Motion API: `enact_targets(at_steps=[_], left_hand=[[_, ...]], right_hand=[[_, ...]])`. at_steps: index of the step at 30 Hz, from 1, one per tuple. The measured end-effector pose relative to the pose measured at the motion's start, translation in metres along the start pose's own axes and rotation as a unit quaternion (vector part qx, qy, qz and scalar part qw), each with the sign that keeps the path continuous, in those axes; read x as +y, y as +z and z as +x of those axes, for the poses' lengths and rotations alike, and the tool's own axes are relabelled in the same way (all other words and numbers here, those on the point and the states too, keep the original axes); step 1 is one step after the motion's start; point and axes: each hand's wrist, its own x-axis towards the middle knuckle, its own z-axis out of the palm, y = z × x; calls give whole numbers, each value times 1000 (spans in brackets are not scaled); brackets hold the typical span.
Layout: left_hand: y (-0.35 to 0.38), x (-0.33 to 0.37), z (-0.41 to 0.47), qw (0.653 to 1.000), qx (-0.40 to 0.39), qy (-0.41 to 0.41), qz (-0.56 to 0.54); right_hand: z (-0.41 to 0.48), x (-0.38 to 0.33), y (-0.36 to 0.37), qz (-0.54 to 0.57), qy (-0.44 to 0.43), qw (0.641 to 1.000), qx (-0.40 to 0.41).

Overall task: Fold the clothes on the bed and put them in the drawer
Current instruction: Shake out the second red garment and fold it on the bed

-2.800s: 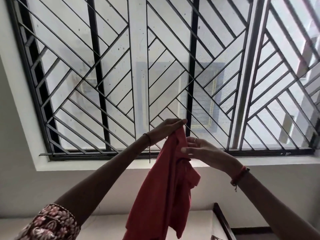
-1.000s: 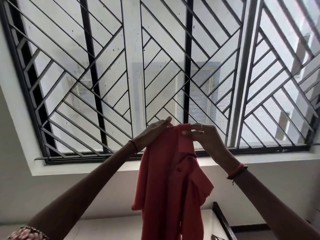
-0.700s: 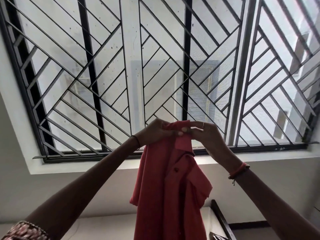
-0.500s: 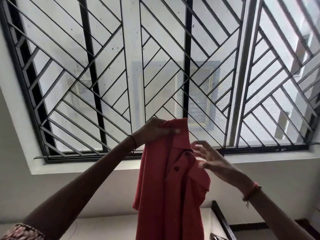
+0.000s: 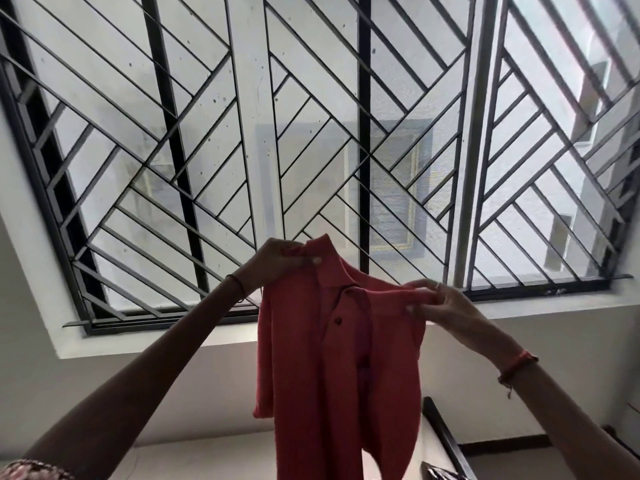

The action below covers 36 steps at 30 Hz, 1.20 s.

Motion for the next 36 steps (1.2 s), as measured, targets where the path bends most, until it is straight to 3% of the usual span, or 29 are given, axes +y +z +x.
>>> enact_targets(at_steps=[3,9,12,16,18,21,25,30,36], left_hand=[[-6,-7,-1,1000,30,-7,-1],[-16,-11,4,997,71,8,-38],[-14,-25,16,996,83,-20,-7],[20,-58,17,990,111,-67,54],[38,-65,16,986,138,-71,55],[60,-66,10,984,165,-66,33],[86,-61,-10,986,163,-36,17],[114,-62,-33,989,139,36,30],[119,-68,-48,987,89,115,62]], right_hand=[[13,-25,-5,-6,-36,999,39],[27,-62,-7,-10,-58,998,12],[47,-57,-3,-117,-47,990,68],[65,-24,18,-264,-22,944,196],[63,-19,32,-292,5,926,239],[58,-15,50,-293,31,925,241],[54,-8,69,-242,62,942,223],[46,-10,92,-53,117,978,163],[42,-19,92,89,141,981,95]])
